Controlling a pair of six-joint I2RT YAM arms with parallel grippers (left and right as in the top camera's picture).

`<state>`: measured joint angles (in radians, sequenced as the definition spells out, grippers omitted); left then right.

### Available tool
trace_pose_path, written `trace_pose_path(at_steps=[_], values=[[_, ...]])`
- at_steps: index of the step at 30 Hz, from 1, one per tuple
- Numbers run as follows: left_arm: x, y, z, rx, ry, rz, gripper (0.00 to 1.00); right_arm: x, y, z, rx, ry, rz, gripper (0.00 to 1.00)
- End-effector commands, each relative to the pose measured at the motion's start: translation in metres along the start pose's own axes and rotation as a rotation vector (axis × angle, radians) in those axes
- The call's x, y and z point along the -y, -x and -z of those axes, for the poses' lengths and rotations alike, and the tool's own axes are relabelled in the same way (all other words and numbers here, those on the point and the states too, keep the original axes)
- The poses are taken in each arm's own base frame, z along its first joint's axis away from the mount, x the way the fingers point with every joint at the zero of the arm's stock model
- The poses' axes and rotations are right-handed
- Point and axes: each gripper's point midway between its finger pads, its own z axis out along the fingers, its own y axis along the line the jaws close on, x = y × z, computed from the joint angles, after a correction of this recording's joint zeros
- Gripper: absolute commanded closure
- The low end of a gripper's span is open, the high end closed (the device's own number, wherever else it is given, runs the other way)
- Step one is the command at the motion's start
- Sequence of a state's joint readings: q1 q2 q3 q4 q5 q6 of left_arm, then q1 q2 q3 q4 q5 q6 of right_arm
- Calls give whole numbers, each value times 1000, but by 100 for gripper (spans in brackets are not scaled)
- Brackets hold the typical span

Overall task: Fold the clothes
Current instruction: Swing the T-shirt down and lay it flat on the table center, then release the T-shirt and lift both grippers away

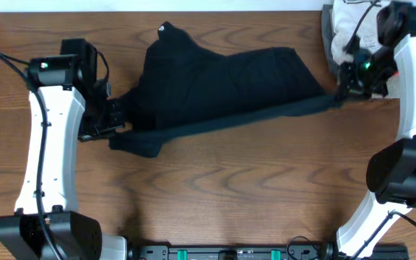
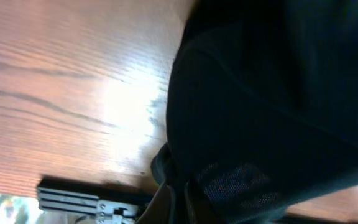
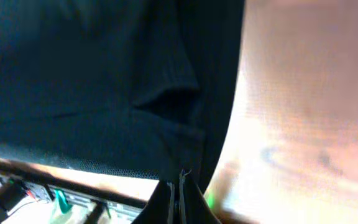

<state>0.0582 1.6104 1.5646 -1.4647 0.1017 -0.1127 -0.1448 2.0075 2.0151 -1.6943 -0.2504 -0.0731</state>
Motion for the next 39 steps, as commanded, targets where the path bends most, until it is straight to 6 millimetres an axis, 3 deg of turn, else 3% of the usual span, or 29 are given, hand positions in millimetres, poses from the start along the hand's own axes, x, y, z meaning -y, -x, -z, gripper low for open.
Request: trace_pose_path(at_steps=[1, 7, 13, 19, 28, 39], values=[[2, -7, -9, -31, -26, 31, 94, 12, -25, 15, 23, -107, -82, 99], [8, -20, -21, -83, -24, 21, 94, 18, -64, 11, 58, -168, -151, 99], [15, -33, -34, -125, -9, 17, 94, 24, -105, -22, -14, -170, -189, 99], [19, -52, -62, -190, 14, -1, 94, 30, -109, -59, -46, -152, -203, 99], [16, -79, -83, -286, 48, -24, 94, 33, -121, -82, -92, -144, -220, 99], [22, -56, -90, -189, 23, -20, 94, 37, -131, -98, -123, -147, -255, 99]])
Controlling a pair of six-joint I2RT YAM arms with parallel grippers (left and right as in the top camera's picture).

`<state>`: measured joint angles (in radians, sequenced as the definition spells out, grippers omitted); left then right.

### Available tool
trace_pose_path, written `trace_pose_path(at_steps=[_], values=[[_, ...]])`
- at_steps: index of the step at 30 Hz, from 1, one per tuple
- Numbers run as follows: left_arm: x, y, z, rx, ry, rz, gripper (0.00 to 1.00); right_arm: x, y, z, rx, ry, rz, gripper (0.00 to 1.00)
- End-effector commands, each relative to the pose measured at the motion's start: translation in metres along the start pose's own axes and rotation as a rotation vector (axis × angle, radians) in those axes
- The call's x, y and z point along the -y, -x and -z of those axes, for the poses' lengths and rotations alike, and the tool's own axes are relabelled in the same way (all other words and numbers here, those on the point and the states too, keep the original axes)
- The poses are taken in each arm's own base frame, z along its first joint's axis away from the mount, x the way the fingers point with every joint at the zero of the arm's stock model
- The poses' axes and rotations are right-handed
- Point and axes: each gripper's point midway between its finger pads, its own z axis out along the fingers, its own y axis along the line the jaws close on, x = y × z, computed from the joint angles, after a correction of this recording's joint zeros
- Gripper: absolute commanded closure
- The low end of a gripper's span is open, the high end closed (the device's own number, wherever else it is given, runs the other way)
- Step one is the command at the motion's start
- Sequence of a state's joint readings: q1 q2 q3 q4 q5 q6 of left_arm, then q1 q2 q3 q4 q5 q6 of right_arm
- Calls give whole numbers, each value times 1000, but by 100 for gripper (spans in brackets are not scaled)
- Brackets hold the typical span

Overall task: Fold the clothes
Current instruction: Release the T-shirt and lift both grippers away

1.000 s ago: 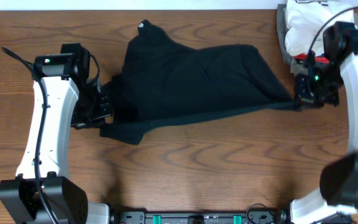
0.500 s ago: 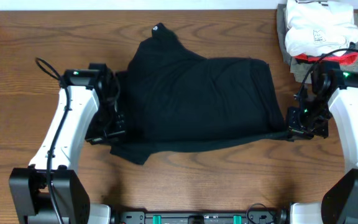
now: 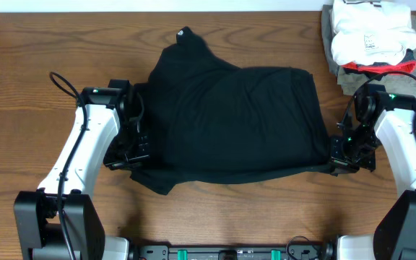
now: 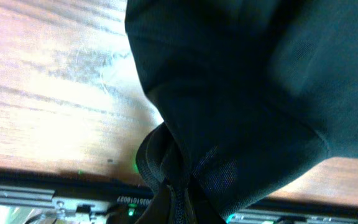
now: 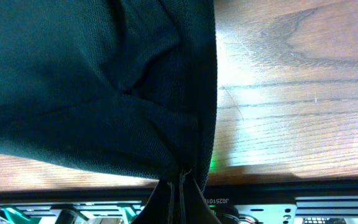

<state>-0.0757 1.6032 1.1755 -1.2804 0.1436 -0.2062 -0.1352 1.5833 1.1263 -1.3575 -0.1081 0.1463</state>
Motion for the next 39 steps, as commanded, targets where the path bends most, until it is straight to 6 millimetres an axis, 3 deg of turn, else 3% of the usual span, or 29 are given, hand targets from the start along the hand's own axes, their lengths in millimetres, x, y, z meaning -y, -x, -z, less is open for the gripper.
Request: trace_pose_path(at_steps=[1, 12, 19, 21, 23, 25, 26, 33, 36, 39], values=[[0, -1, 1, 16, 1, 7, 94, -1, -1, -2, -4, 3, -24, 99], [-13, -31, -36, -107, 37, 25, 94, -1, -2, -2, -9, 2, -40, 99], [-13, -33, -40, -115, 40, 41, 93, 1, -13, -7, -52, -6, -67, 91], [-13, -34, -40, -115, 40, 41, 83, 2, -16, -9, -64, -7, -82, 82], [-13, -34, -40, -115, 40, 44, 63, 0, -18, -9, -74, 6, -88, 64], [-13, -34, -40, -115, 40, 45, 35, -1, -20, -9, -82, 11, -92, 39], [-13, -34, -40, -115, 40, 45, 30, -1, -20, -9, -83, 12, -93, 37], [-11, -27, -35, -89, 32, 51, 20, -5, -8, -2, -34, 25, -86, 43], [-8, -13, -23, -34, 18, 49, 15, -12, 18, 16, 75, 53, -53, 46], [-8, 14, -4, 88, 19, 69, 9, -23, 53, 42, 232, 92, 9, 49]])
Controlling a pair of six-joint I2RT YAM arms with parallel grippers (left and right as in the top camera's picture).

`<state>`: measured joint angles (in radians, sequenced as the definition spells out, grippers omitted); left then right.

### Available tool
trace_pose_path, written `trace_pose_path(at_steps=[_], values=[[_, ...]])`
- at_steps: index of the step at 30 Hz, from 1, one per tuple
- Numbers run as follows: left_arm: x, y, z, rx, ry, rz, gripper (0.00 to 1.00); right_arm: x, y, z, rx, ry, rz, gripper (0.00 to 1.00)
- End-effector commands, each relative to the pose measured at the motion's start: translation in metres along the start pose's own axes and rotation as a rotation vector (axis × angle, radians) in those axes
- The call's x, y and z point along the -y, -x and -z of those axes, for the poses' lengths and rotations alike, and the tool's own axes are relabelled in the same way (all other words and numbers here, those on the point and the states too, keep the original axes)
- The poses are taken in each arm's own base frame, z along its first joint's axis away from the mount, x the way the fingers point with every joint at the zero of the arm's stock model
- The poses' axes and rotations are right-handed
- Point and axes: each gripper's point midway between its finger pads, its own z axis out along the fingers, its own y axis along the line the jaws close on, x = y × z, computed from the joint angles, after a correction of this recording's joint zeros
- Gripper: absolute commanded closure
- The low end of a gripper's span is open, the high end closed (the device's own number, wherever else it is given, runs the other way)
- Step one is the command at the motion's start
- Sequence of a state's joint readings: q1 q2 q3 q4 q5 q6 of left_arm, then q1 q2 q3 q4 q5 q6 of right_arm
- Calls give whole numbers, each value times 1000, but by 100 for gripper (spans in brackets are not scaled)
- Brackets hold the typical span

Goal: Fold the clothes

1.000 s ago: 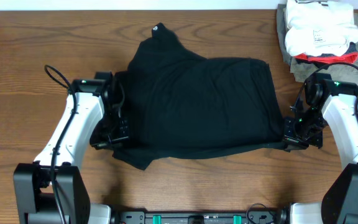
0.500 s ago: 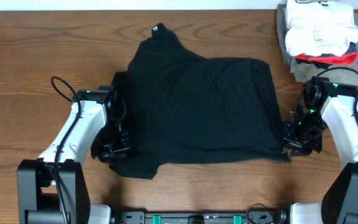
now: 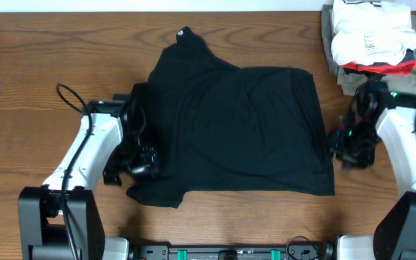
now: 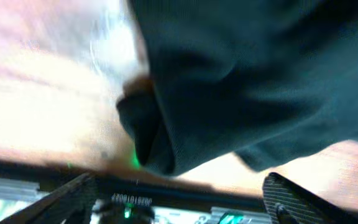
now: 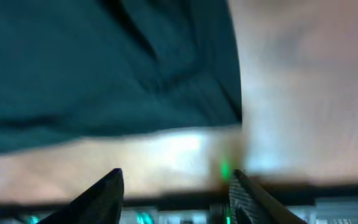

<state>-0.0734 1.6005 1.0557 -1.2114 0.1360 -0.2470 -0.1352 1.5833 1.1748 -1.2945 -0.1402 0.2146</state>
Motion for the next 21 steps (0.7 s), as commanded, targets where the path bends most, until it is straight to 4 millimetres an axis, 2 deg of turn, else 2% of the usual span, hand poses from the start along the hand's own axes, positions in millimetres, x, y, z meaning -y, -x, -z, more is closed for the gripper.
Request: trace_pose_path(at_steps=[1, 4, 8, 11, 14, 18, 21], values=[[2, 33, 33, 172, -15, 24, 8, -20, 42, 32, 178, 65, 77, 49], [11, 69, 56, 331, -69, 26, 3, -44, 81, 56, 346, 142, 173, 48], [22, 109, 77, 509, -126, 16, 1, -68, 120, 63, 469, 171, 272, 47], [30, 132, 93, 623, -155, -6, 1, -87, 148, 53, 519, 180, 328, 48], [35, 147, 106, 702, -179, -14, 1, -110, 176, 37, 561, 197, 373, 53], [37, 152, 110, 728, -183, -24, 0, -139, 208, 18, 625, 217, 425, 61], [35, 152, 108, 725, -167, -32, 0, -156, 228, 3, 654, 241, 419, 63]])
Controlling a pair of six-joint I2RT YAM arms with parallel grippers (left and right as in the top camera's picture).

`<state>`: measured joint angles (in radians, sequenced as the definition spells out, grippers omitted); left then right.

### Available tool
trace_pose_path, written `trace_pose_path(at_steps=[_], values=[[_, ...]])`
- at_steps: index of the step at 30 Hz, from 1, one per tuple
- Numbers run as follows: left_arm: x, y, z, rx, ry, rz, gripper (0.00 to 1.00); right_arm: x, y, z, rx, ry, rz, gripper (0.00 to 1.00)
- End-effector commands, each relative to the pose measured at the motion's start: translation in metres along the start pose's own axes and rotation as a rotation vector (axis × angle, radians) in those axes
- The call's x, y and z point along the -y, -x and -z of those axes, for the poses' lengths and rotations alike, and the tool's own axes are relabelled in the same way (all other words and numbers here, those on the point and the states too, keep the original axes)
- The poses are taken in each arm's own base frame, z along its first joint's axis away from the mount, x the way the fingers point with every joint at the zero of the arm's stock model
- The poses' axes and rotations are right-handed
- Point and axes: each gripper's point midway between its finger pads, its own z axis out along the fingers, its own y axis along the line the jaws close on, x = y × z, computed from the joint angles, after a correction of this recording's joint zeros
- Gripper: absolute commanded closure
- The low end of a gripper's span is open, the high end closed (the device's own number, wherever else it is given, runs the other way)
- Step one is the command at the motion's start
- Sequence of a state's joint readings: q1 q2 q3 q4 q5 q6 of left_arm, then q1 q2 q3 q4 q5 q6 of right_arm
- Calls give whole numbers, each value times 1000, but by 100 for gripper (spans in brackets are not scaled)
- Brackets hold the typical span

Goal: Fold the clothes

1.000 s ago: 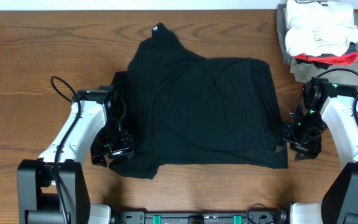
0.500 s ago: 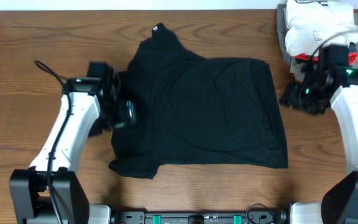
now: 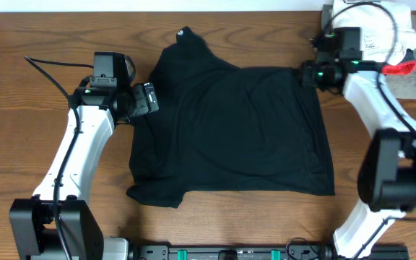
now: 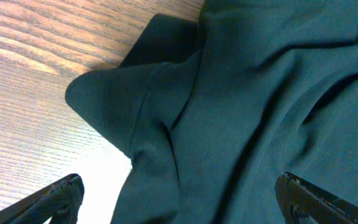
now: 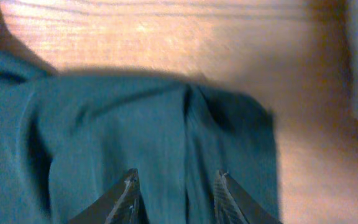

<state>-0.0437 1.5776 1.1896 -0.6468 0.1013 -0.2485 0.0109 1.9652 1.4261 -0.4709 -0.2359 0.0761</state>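
Observation:
A black garment lies spread flat in the middle of the wooden table, with a small tab at its far tip. My left gripper hovers open at the garment's upper left edge. In the left wrist view its wide-apart jaws straddle a bunched fold of the dark cloth. My right gripper is open at the garment's upper right corner. In the right wrist view that gripper sits over the cloth corner with nothing pinched between its fingers.
A pile of folded clothes, white on top of red and grey, sits at the table's far right corner, just behind my right arm. Bare wood surrounds the garment.
Both open grippers stood at the garment's near corners; now the left is at its upper left edge and the right at its upper right corner. The garment lies as before.
Both grippers were shut on the garment's near edge, stretched between them at the far side of the table. Then they held it nearer, the cloth spread out. Then both were open beside the laid-down garment, and now they are at its far corners.

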Motion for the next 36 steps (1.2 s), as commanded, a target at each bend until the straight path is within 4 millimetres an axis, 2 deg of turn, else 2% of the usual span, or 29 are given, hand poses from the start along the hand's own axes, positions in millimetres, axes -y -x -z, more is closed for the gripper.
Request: trace_pose_path(at_steps=[1, 5, 8, 23, 36], values=[[-4, 6, 6, 23, 20, -27, 0, -12, 14, -23, 28, 25, 2, 64], [-7, 3, 6, 11, 35, -26, 0, -12, 9, -46, 18, 27, -10, 66], [-7, 1, 6, 4, 37, -26, 0, -10, 7, -54, 19, 24, -9, 66], [-9, -1, 6, -3, 44, -50, 0, -6, 26, -56, 99, 1, -9, 72], [-15, -3, 6, -11, 76, -65, 0, -4, 12, -74, 60, 4, -41, 74]])
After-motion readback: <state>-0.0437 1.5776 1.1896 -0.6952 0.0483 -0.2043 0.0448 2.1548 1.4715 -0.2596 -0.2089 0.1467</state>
